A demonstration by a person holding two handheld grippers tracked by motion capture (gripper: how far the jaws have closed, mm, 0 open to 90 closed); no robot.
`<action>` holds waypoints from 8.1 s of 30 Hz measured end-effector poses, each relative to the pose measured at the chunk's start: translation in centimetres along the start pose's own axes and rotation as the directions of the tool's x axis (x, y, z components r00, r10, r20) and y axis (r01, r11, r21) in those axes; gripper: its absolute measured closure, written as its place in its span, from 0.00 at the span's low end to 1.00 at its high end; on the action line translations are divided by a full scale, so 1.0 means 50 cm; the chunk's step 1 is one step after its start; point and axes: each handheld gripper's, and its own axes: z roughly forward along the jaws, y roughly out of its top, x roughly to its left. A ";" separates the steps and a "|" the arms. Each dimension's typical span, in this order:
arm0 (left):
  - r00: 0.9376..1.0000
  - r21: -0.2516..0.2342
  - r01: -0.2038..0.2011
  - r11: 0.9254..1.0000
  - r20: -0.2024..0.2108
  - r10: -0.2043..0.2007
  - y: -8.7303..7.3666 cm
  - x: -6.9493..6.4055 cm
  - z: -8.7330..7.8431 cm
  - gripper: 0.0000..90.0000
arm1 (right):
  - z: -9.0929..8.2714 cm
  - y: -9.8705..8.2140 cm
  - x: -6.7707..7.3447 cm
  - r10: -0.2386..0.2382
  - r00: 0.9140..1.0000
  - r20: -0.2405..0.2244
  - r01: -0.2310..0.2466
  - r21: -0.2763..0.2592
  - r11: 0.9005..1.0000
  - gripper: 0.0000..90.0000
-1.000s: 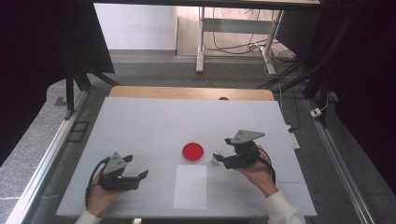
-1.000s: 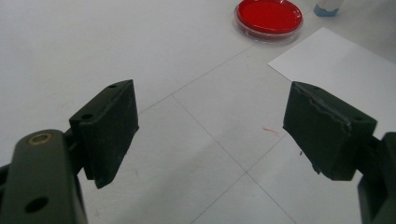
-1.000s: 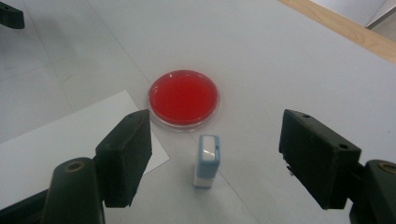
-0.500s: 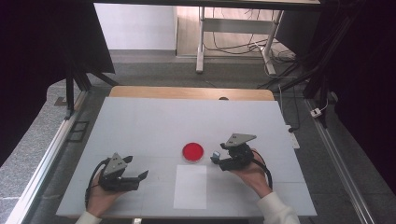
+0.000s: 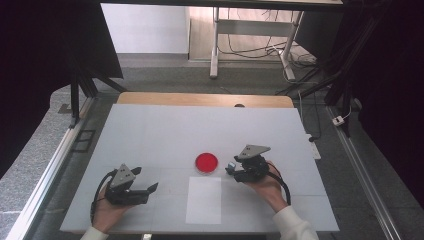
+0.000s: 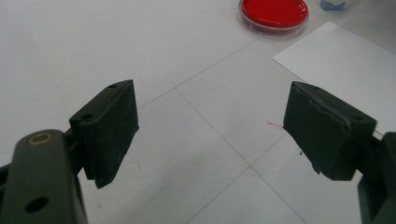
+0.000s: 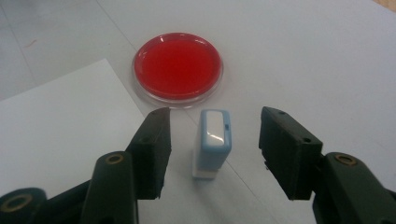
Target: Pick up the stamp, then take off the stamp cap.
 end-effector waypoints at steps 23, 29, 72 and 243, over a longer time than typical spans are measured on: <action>1.000 -0.001 0.009 1.000 0.004 -0.009 -0.003 0.005 0.001 0.20 | 0.008 -0.007 0.003 -0.006 1.000 -0.021 0.006 -0.004 1.000 0.82; 1.000 0.000 0.007 1.000 0.003 -0.007 -0.003 0.005 0.001 0.20 | 0.008 -0.008 0.002 0.002 1.000 -0.023 -0.002 -0.006 1.000 0.83; 1.000 0.010 0.000 1.000 -0.017 0.000 -0.007 0.004 0.008 0.21 | -0.069 0.015 -0.004 0.066 0.997 -0.043 -0.073 -0.187 0.980 0.83; 0.977 -0.062 -0.187 0.980 0.090 0.192 0.173 -0.189 0.131 0.22 | -0.045 0.042 0.097 0.089 0.986 -0.141 -0.130 -0.319 0.939 0.83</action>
